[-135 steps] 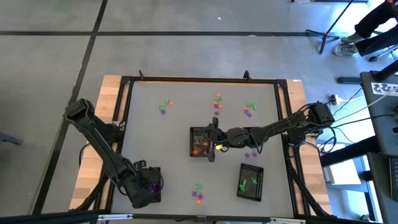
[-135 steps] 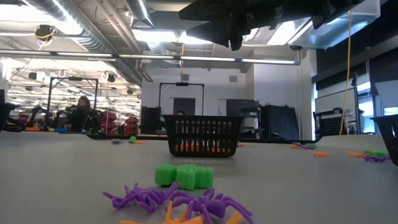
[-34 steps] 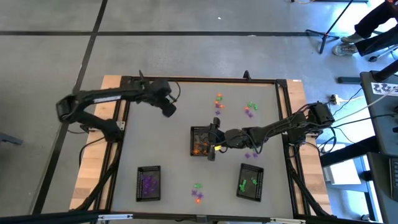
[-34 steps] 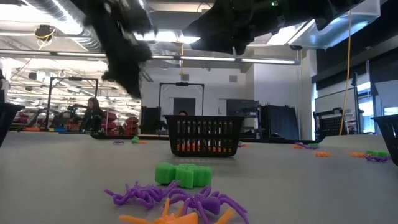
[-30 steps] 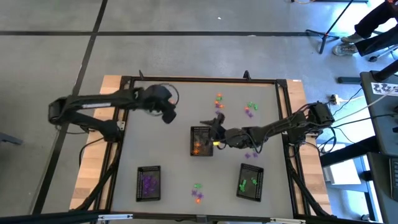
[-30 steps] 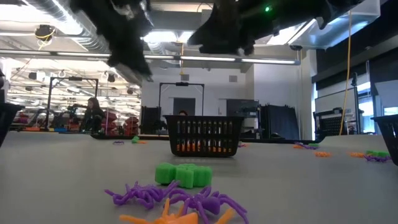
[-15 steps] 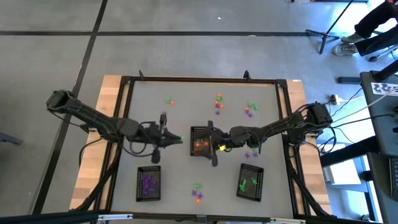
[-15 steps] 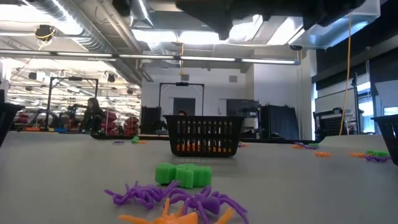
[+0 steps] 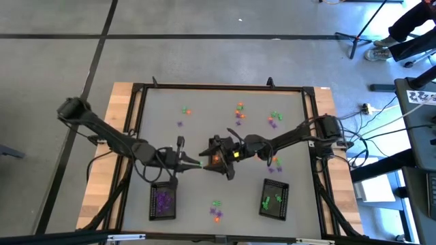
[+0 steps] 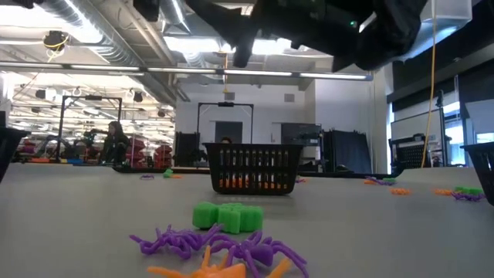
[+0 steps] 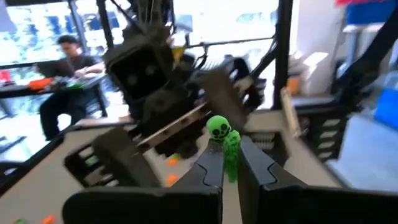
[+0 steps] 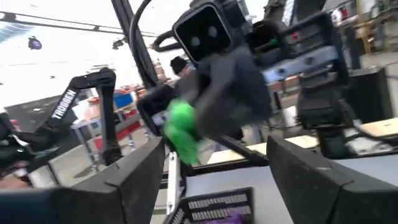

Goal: Sort Halloween decoration
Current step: Put the green skeleton toy into the bottom right black bin

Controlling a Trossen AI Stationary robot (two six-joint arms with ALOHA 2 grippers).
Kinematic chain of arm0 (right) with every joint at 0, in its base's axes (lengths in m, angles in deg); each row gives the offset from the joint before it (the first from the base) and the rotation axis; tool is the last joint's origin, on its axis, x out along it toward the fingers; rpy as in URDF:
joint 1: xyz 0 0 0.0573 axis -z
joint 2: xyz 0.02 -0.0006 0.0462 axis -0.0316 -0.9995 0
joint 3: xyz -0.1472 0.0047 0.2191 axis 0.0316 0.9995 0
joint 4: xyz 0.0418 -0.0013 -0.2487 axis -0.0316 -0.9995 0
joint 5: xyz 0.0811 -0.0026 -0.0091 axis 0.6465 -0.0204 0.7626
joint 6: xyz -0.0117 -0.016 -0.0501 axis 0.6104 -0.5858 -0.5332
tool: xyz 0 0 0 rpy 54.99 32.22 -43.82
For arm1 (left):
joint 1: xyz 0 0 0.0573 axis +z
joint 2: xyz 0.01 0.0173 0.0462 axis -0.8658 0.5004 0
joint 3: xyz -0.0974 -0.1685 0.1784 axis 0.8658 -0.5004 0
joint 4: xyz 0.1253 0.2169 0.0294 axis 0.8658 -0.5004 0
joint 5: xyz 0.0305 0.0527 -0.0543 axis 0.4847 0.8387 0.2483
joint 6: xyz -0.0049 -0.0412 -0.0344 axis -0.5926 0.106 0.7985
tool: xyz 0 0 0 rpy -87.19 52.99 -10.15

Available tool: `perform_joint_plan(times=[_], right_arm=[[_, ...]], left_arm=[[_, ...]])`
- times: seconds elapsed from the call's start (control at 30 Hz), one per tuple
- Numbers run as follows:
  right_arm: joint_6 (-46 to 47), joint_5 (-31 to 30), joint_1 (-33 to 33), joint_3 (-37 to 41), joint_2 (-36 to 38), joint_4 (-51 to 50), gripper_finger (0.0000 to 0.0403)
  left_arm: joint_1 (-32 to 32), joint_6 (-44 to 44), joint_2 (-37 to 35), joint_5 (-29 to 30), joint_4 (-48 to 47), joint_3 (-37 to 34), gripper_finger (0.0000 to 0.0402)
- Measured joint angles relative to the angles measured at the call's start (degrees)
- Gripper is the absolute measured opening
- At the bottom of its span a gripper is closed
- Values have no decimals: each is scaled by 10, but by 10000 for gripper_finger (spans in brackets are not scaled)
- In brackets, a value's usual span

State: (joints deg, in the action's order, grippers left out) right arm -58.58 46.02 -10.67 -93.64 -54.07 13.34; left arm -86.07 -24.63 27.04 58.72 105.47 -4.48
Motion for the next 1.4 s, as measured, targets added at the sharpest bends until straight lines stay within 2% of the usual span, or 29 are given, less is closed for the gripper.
perform_joint_plan(times=[0.17, 0.37, 0.67, 0.93, 1.13, 1.4], right_arm=[[15, 22, -2, -18, -13, -2, 282], [54, 21, -1, -19, -13, -1, 282], [131, 5, -1, -19, -13, -5, 282], [137, -5, -1, -19, -13, -10, 282], [137, -5, -1, -19, -13, -10, 282], [162, -17, -2, -19, -13, -39, 282]], left_arm=[[-13, -9, 24, 28, -3, 0, 1], [-30, -39, 25, 58, -4, 0, 1], [-49, -142, 25, 84, 1, 0, 1], [-52, -229, 25, 82, 13, 5, 1], [-55, -232, 26, 82, 11, 7, 1], [-60, -243, 73, 108, 36, 8, 1]])
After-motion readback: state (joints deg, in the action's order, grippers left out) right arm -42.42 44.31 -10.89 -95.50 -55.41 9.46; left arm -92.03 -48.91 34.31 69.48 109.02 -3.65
